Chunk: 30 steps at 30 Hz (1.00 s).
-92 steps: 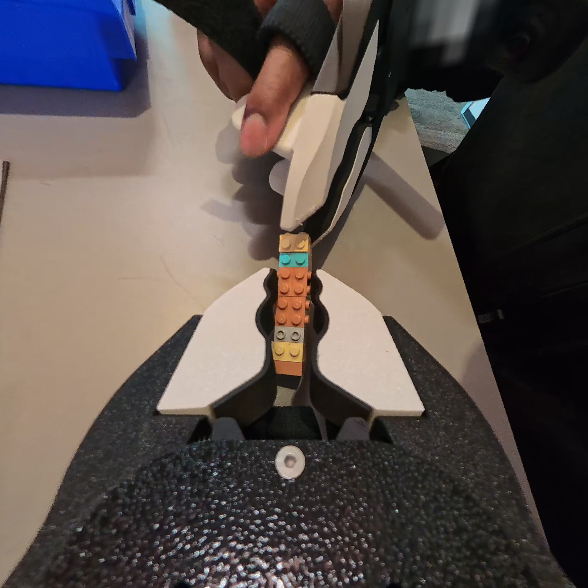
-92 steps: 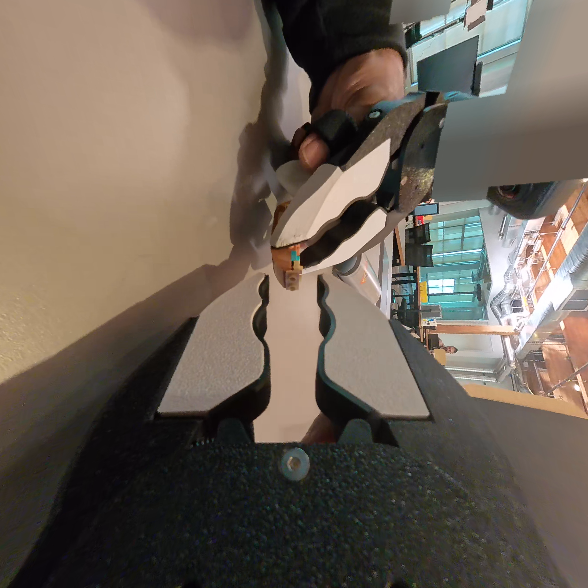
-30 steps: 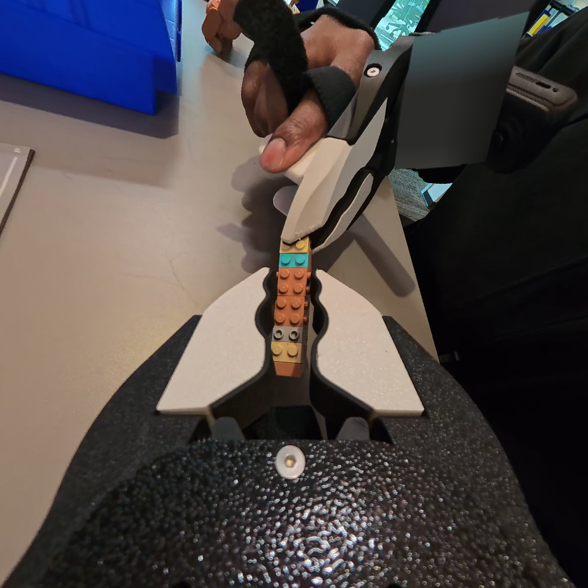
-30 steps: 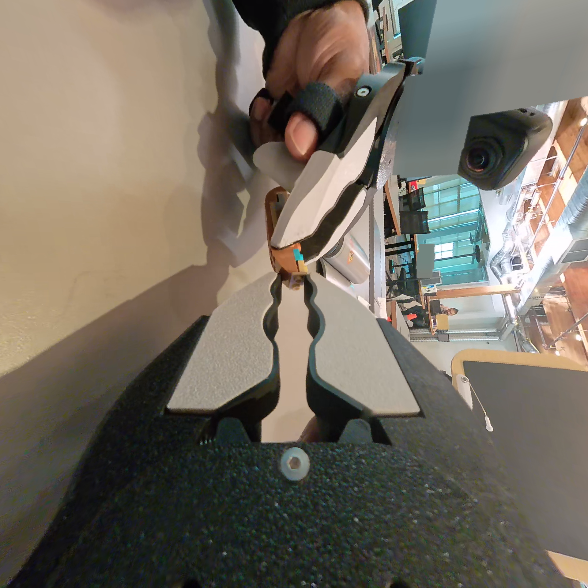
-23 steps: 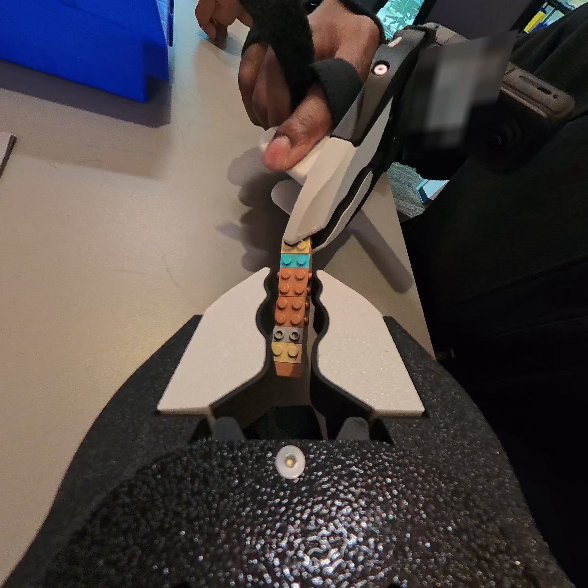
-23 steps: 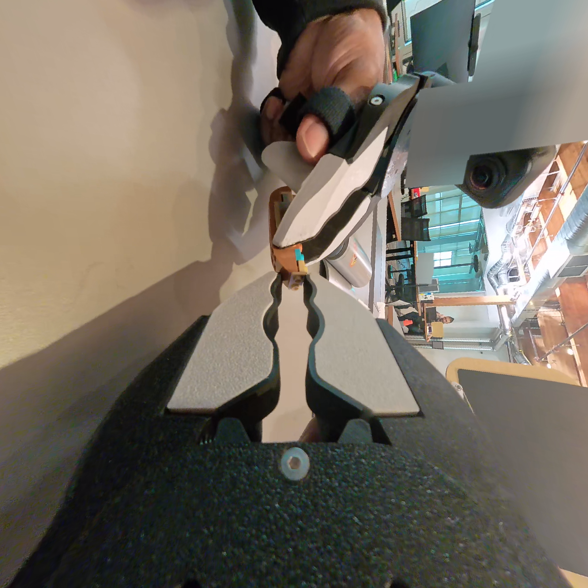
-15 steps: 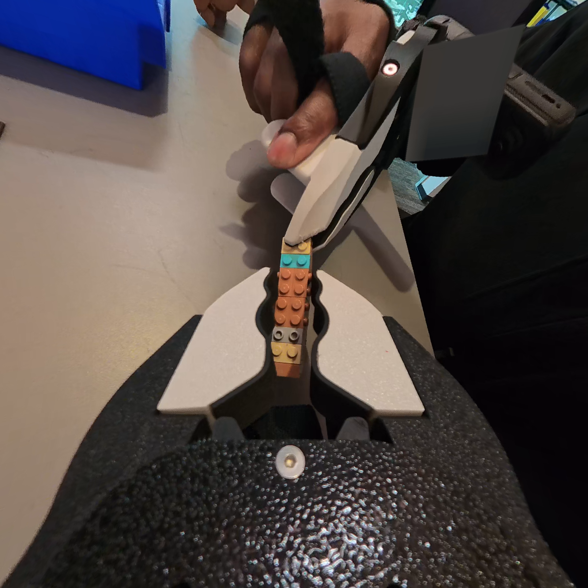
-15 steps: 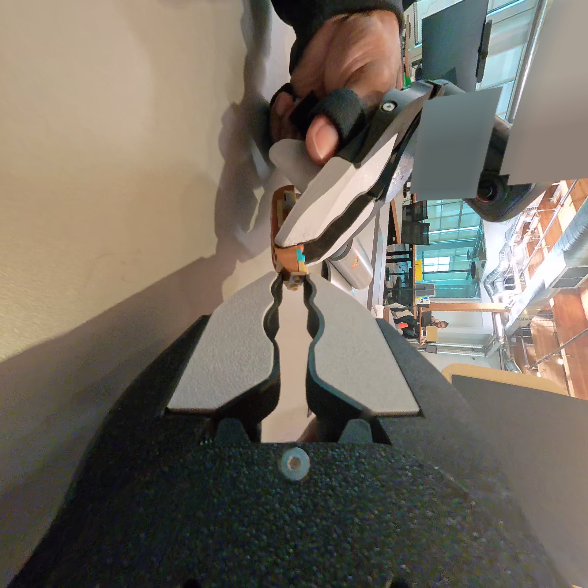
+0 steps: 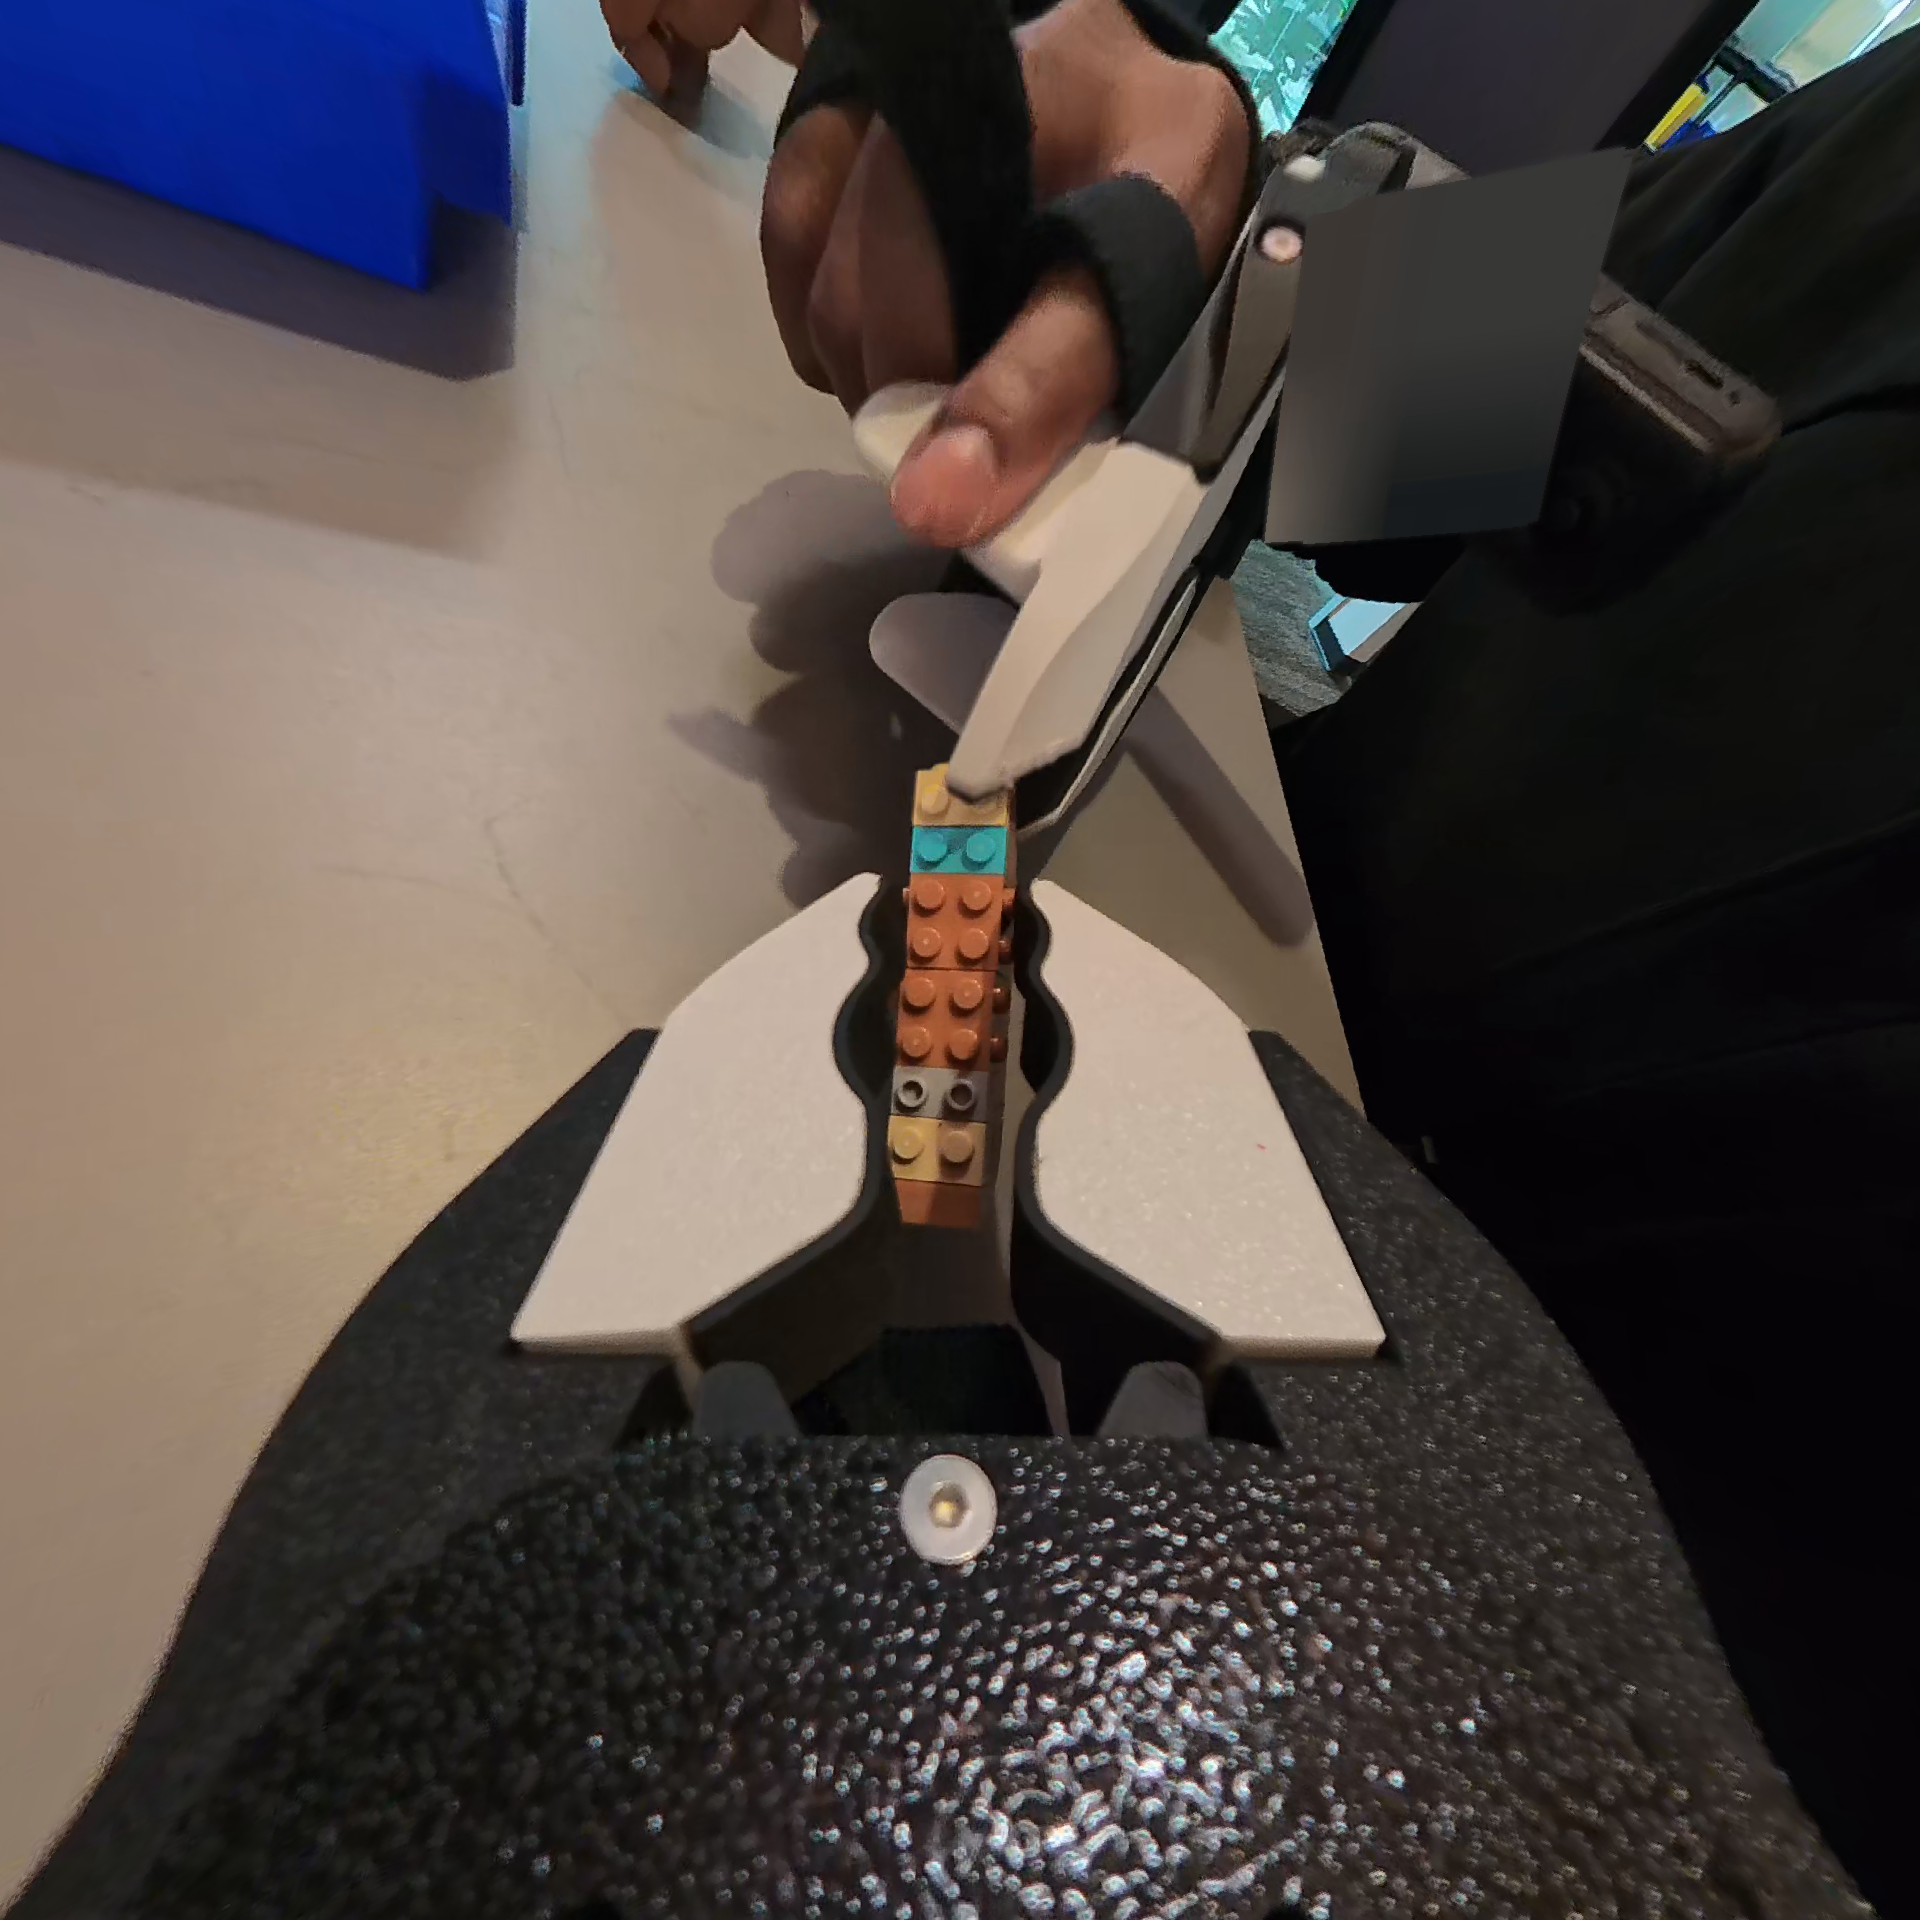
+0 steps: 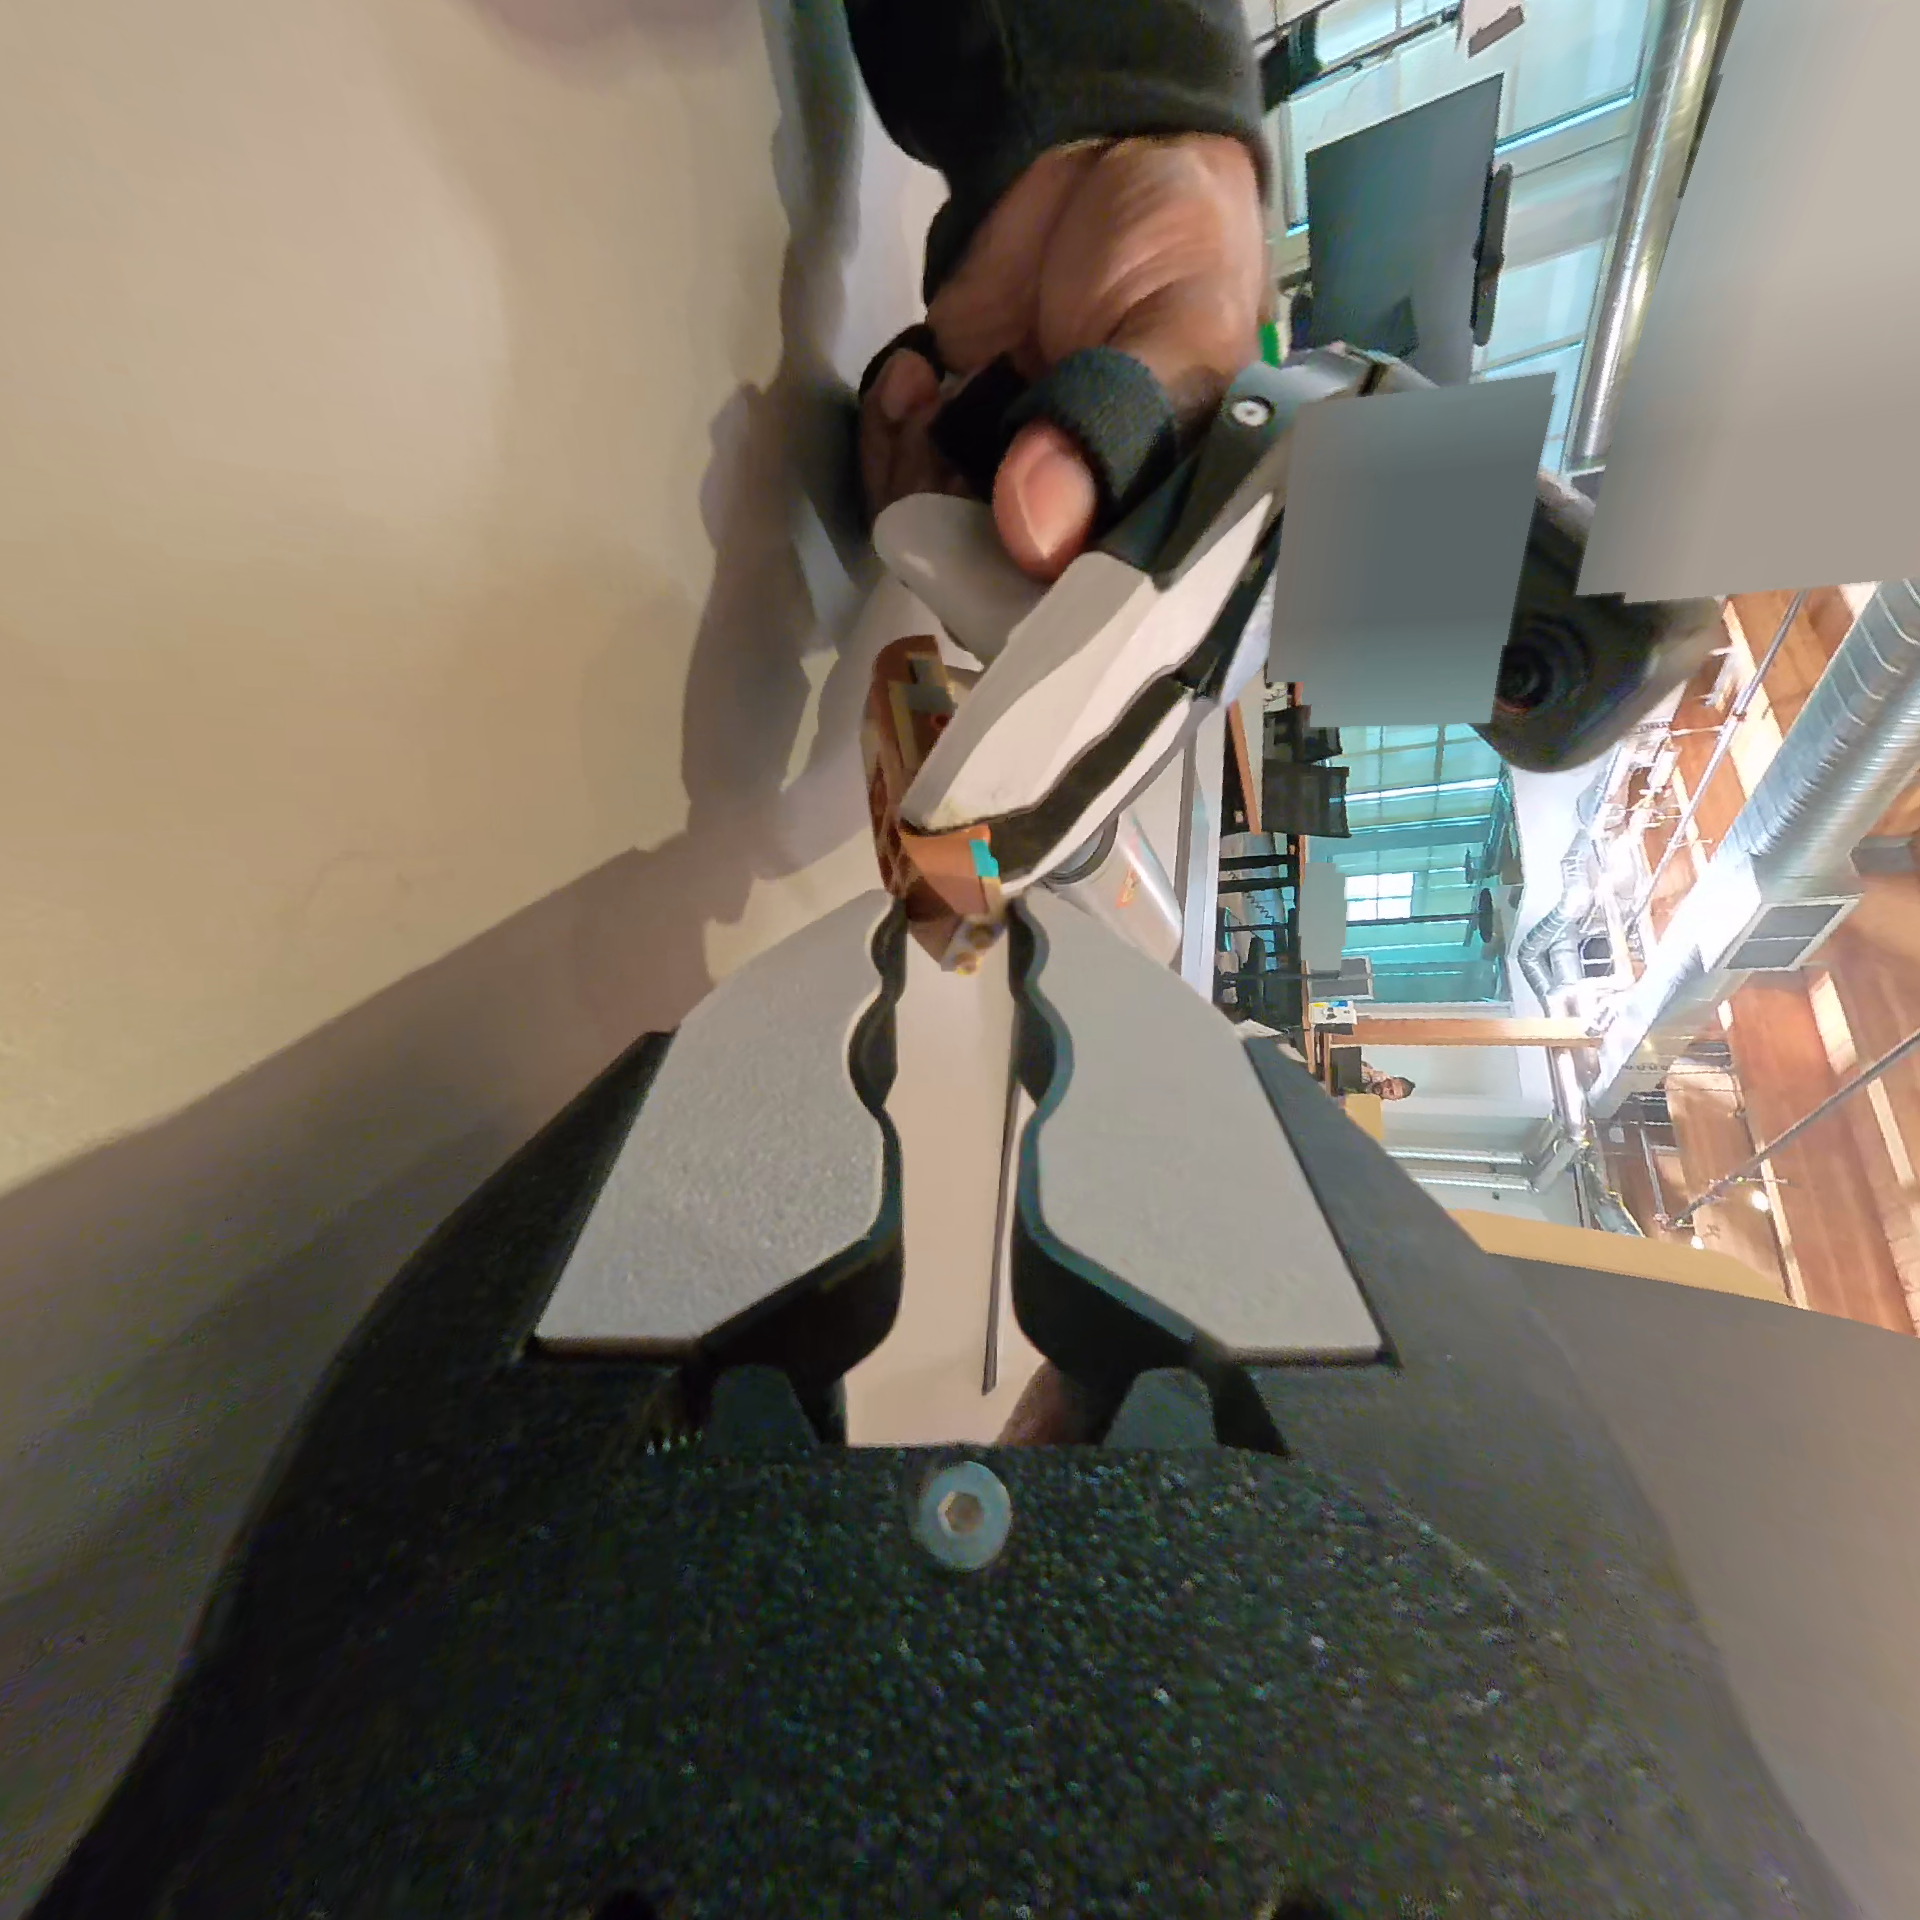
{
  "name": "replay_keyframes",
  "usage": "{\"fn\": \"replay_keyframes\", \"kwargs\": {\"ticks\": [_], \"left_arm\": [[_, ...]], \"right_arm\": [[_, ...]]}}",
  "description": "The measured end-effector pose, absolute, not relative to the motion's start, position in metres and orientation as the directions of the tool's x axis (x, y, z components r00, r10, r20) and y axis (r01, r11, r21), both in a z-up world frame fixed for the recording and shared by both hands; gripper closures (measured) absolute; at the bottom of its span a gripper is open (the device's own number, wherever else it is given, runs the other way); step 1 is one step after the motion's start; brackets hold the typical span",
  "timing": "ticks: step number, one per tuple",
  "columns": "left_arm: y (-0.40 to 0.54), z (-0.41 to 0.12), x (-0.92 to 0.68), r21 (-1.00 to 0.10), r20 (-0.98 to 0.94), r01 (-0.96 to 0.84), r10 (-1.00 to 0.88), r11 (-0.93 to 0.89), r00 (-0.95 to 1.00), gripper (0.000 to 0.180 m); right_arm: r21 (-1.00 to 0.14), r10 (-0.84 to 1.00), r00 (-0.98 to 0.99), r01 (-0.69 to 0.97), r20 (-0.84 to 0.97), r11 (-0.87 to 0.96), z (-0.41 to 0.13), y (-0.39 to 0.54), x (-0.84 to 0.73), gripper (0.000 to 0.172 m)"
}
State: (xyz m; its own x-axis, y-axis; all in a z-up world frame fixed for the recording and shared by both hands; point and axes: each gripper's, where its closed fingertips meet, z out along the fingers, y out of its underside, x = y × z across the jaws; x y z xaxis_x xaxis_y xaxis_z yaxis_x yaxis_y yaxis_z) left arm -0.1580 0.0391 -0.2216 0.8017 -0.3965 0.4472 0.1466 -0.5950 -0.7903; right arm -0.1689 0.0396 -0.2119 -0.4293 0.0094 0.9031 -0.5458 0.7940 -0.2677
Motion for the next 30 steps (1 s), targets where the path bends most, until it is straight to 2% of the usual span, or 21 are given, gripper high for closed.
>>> {"fn": "replay_keyframes", "kwargs": {"ticks": [19,22,25,30], "left_arm": [[0.038,-0.228,-0.157,-0.775,0.434,0.121,-0.384,-0.62,0.815,0.161],[0.039,-0.224,-0.16,-0.789,0.43,0.135,-0.381,-0.599,0.819,0.161],[0.038,-0.22,-0.163,-0.8,0.421,0.137,-0.385,-0.584,0.821,0.161],[0.038,-0.218,-0.161,-0.808,0.41,0.121,-0.402,-0.577,0.819,0.161]], "right_arm": [[-0.324,0.005,-0.524,-0.52,0.852,0.79,-0.221,0.038,-0.167,0.157],[-0.327,0.038,-0.493,-0.516,0.869,0.792,-0.216,0.04,-0.17,0.155],[-0.314,0.04,-0.491,-0.49,0.87,0.813,-0.217,0.047,-0.174,0.142],[-0.343,0.065,-0.503,-0.483,0.862,0.805,-0.217,0.049,-0.175,0.138]]}}
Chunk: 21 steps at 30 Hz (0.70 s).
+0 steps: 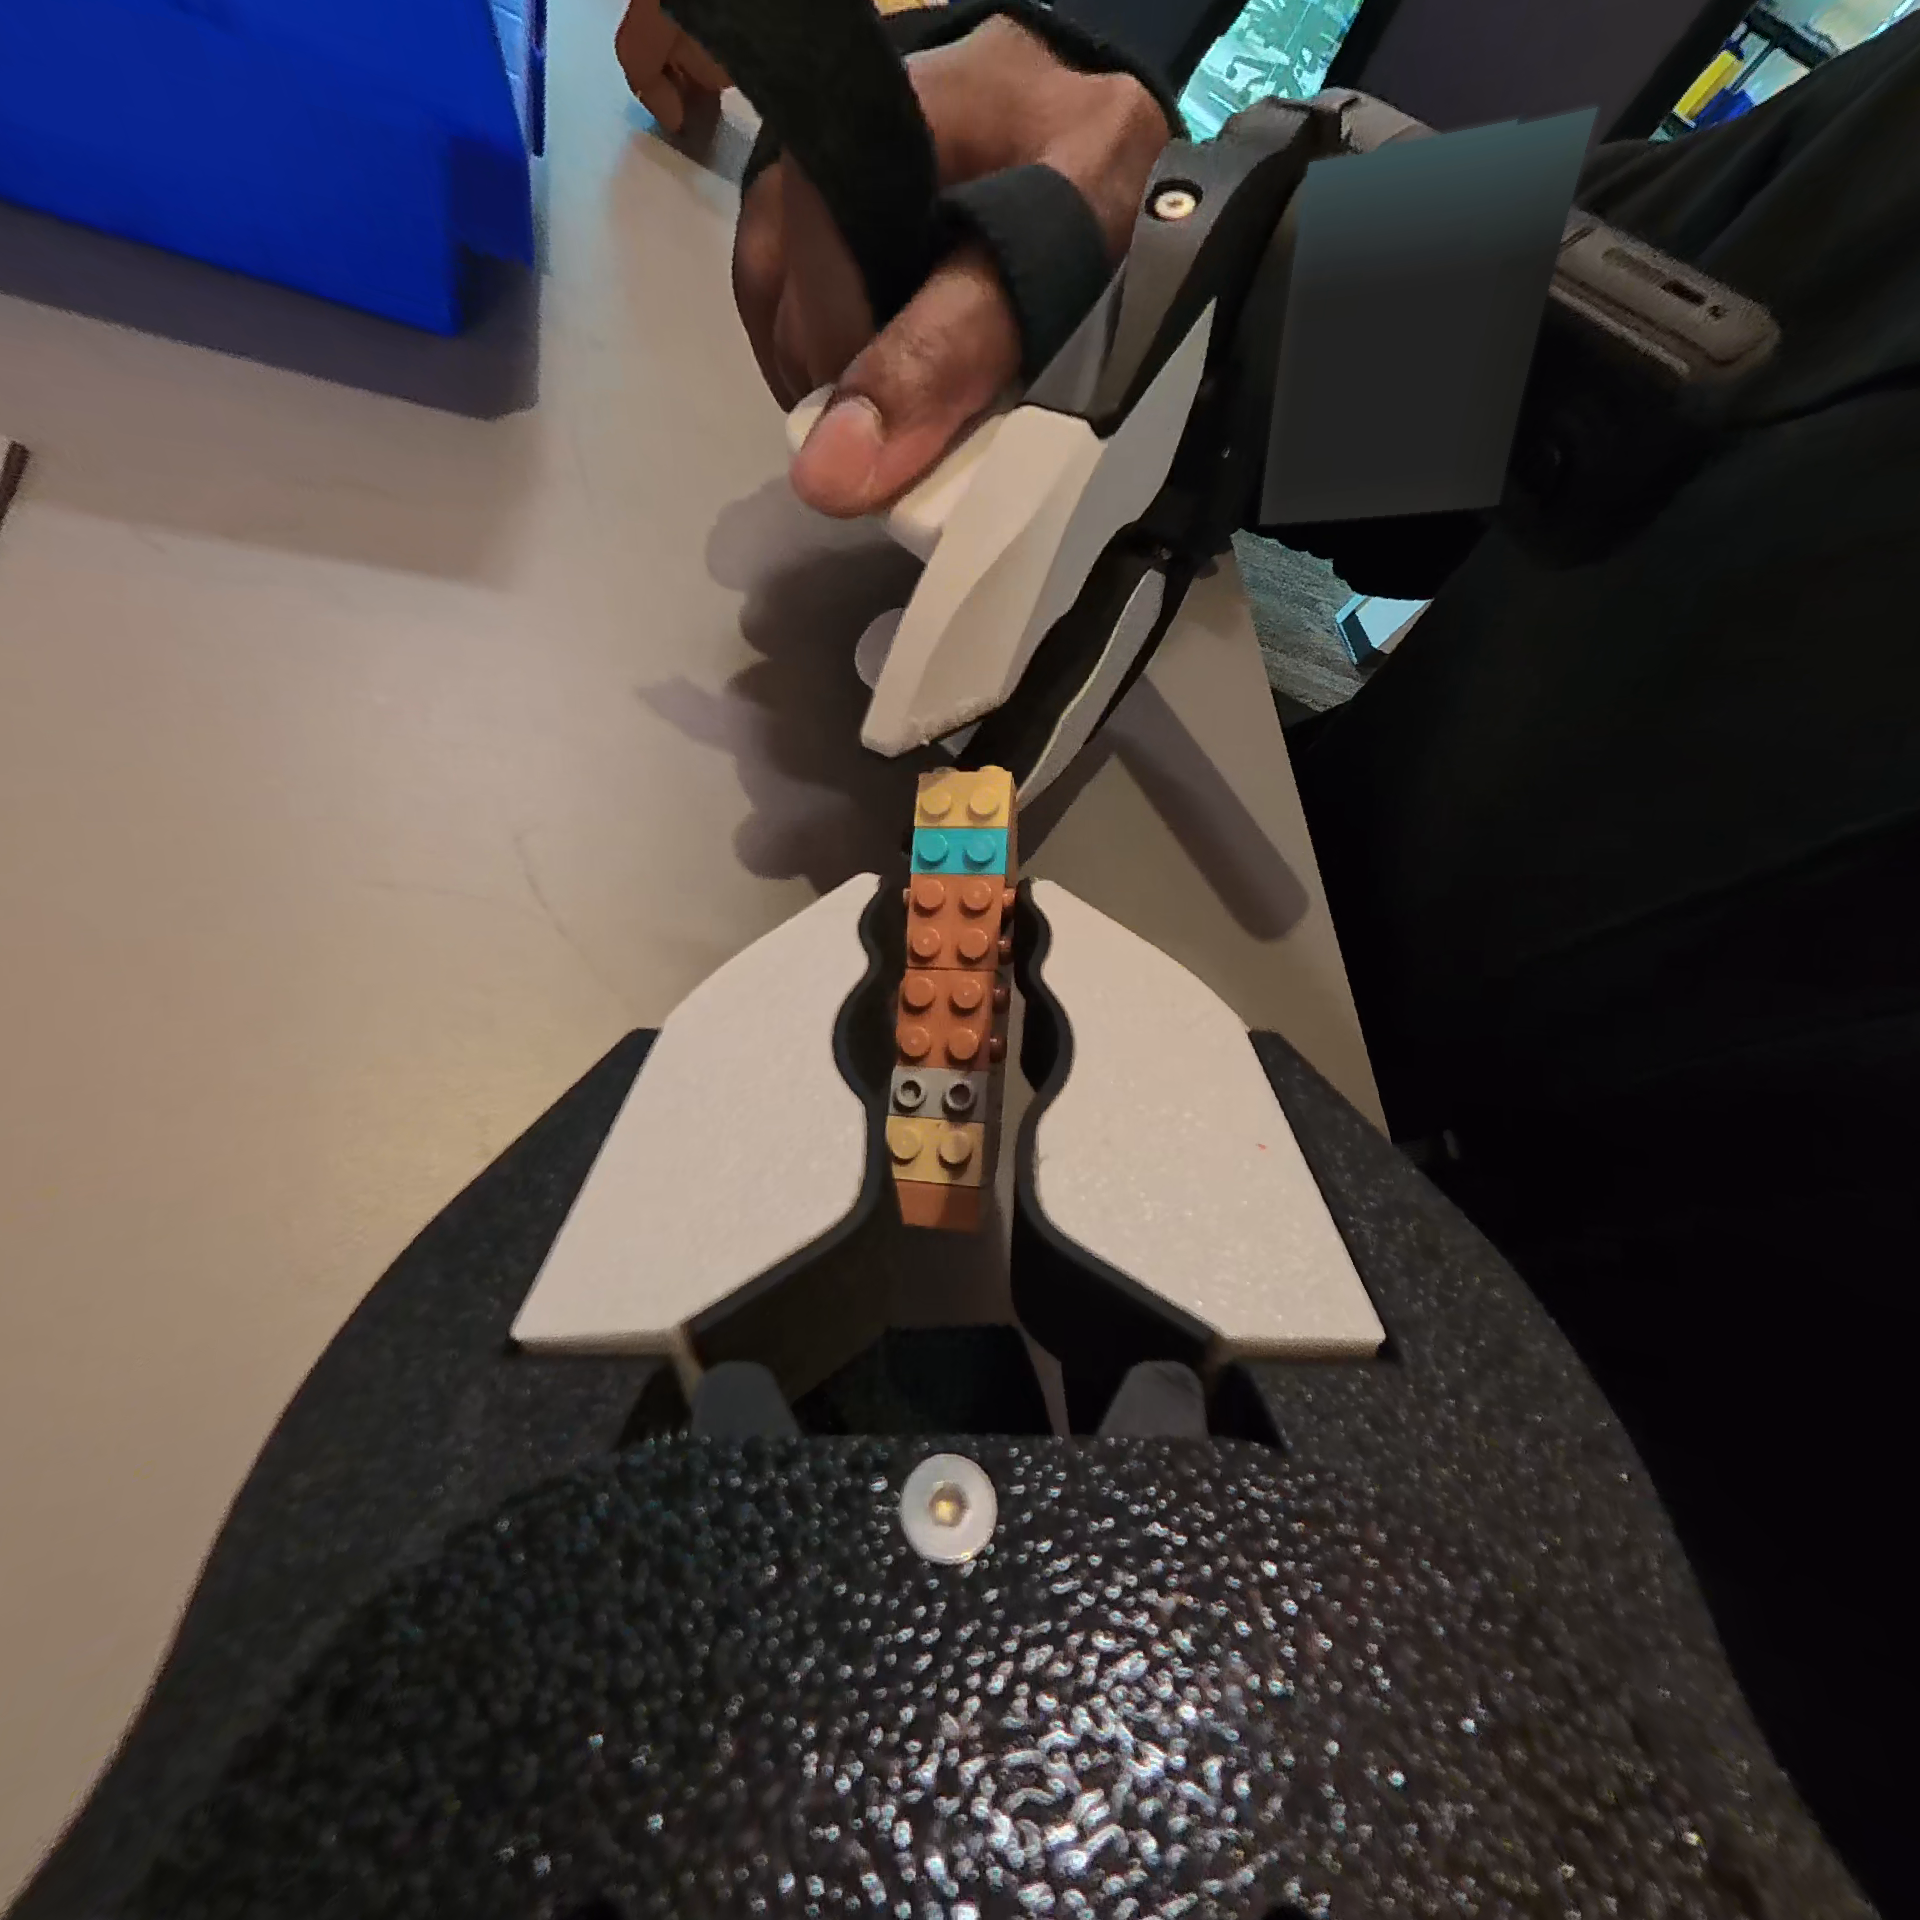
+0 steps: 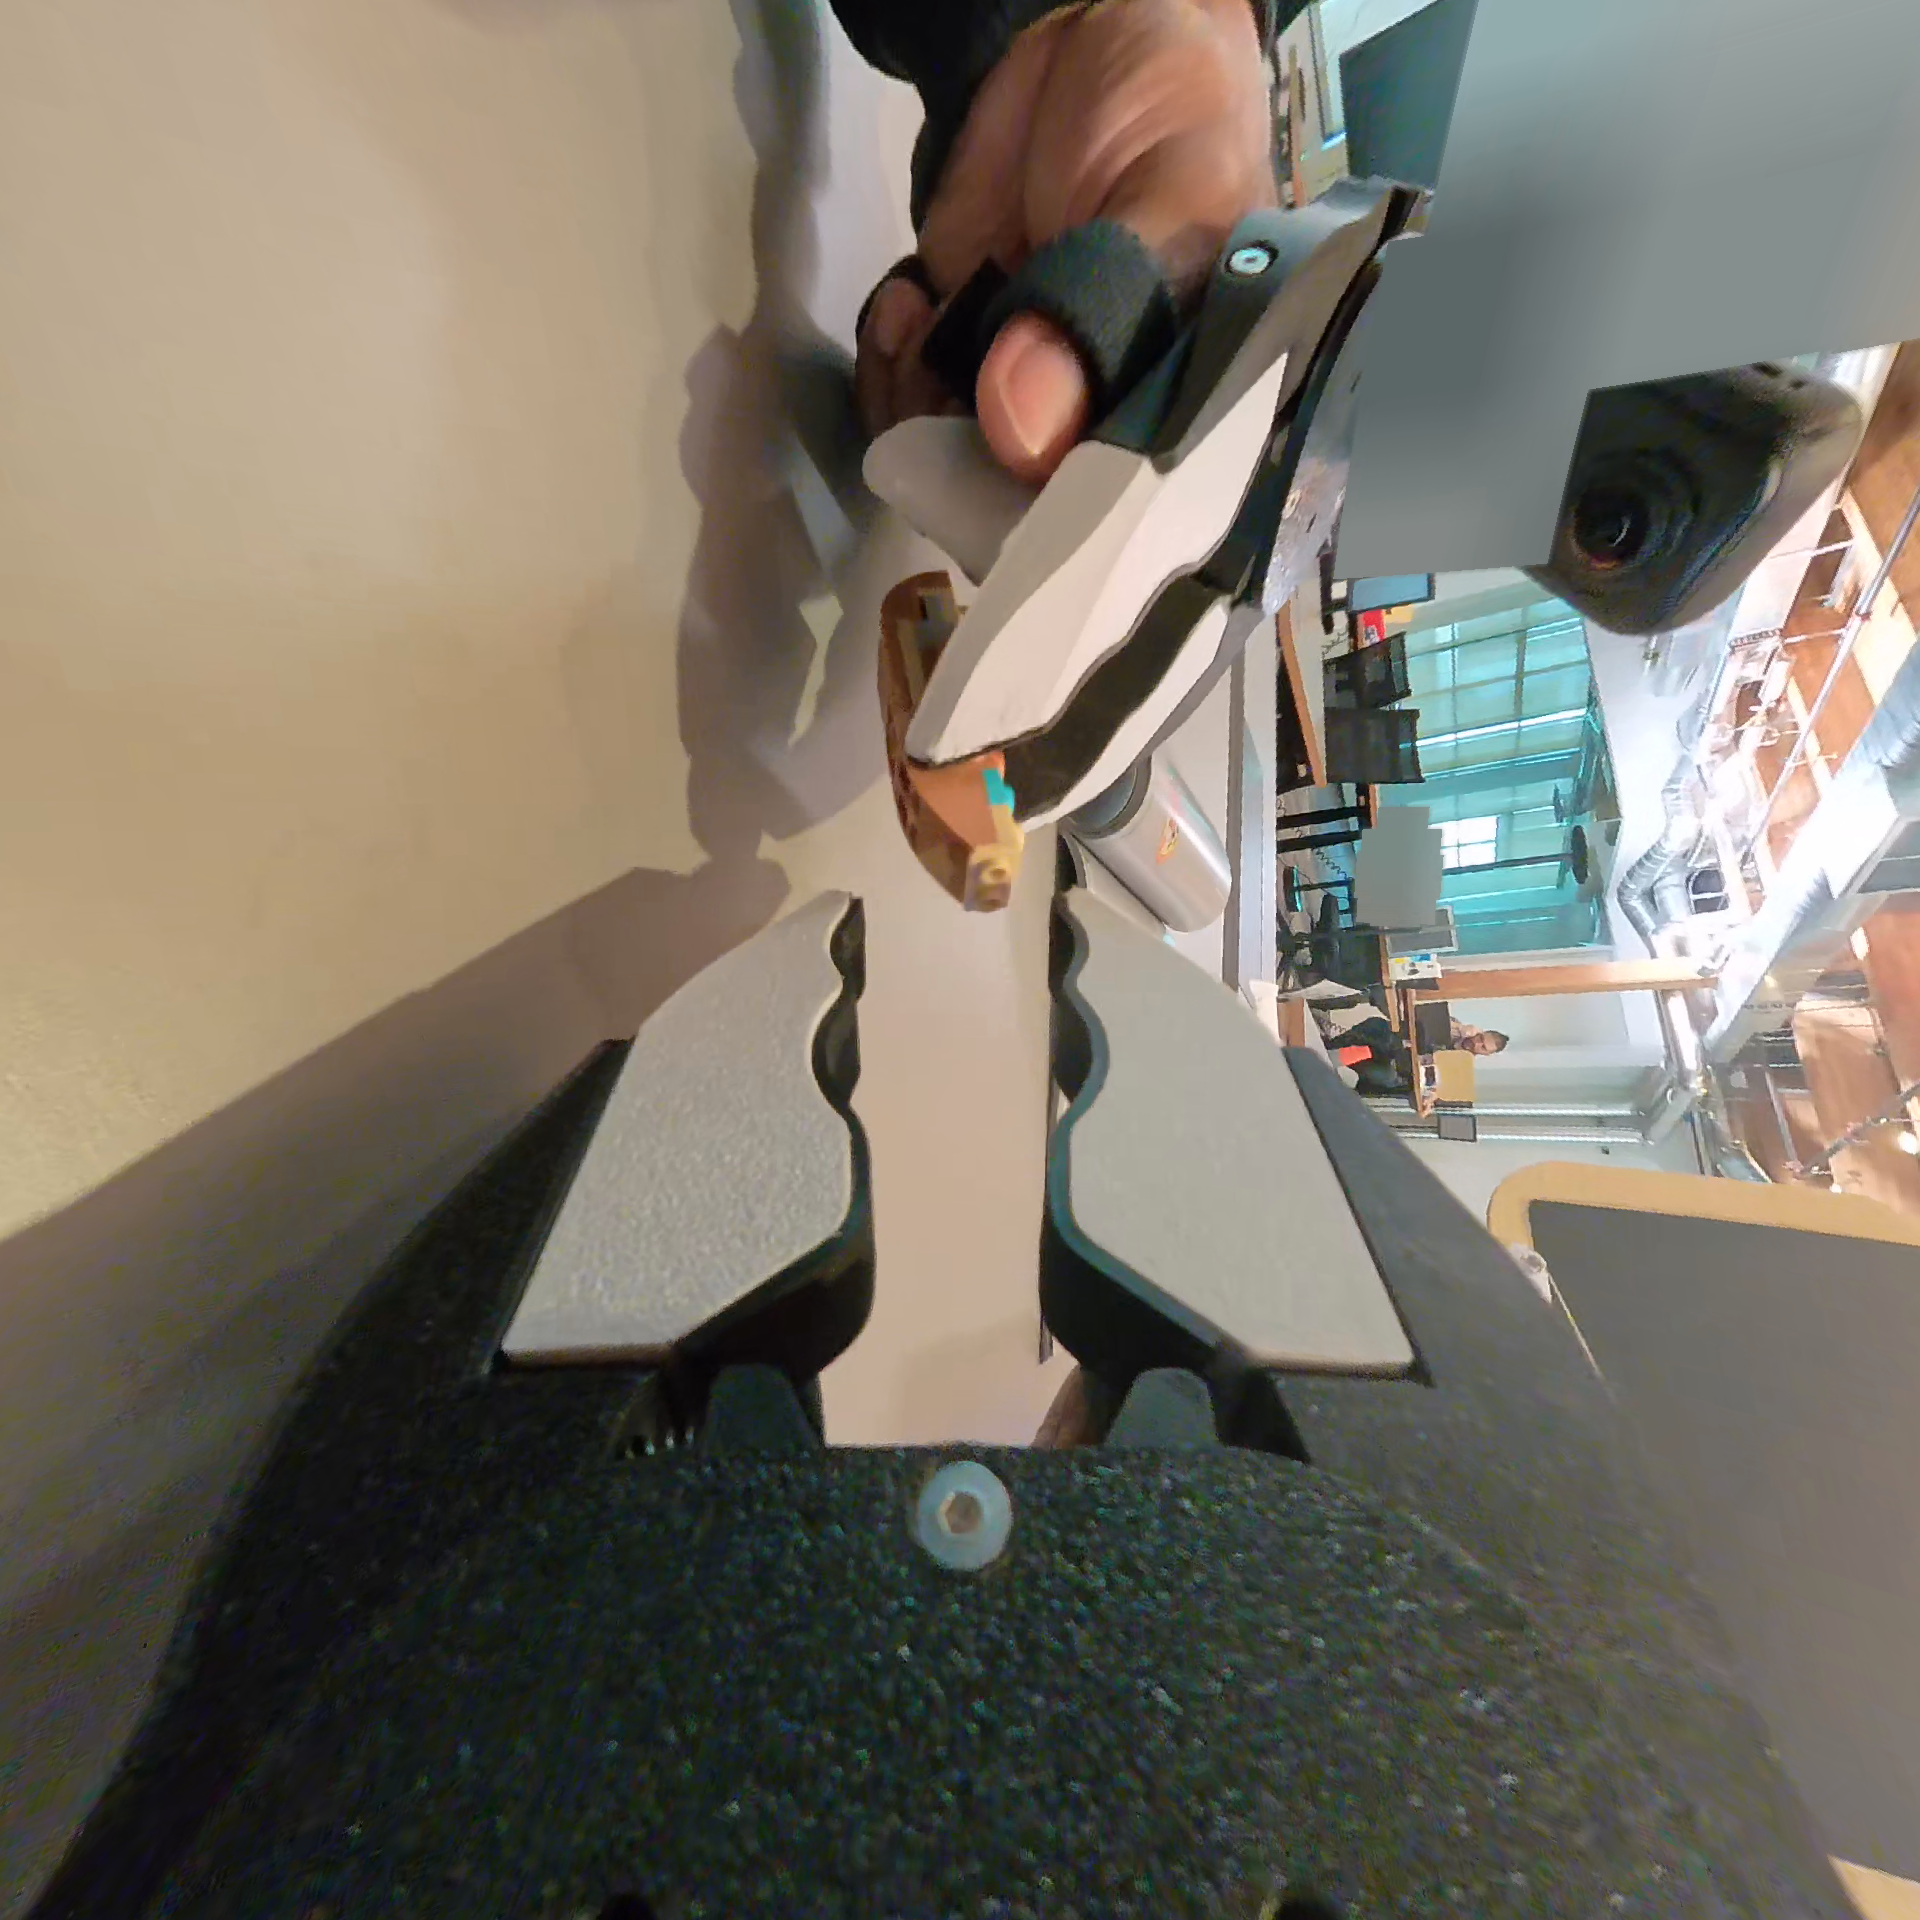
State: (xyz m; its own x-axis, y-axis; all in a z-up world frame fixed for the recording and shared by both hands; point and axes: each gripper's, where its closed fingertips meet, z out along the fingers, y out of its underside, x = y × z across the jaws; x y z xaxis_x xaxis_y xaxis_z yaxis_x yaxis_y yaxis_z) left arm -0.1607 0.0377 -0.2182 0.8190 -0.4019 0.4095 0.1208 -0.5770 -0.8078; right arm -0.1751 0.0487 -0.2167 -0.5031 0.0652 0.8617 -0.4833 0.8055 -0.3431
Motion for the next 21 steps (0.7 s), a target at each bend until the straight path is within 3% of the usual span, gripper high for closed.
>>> {"fn": "replay_keyframes", "kwargs": {"ticks": [3,6,21], "left_arm": [[0.0374,-0.2203,-0.1574,-0.806,0.401,0.101,-0.412,-0.583,0.818,0.161],[0.0381,-0.2192,-0.154,-0.811,0.395,0.094,-0.422,-0.578,0.816,0.161],[0.0382,-0.2245,-0.1549,-0.808,0.361,0.06,-0.41,-0.587,0.838,0.161]], "right_arm": [[-0.339,0.058,-0.499,-0.495,0.865,0.8,-0.2167,0.0449,-0.1737,0.141],[-0.336,0.052,-0.49,-0.511,0.87,0.792,-0.2169,0.0412,-0.1717,0.154],[-0.325,0.034,-0.517,-0.485,0.855,0.812,-0.2222,0.043,-0.174,0.157]]}}
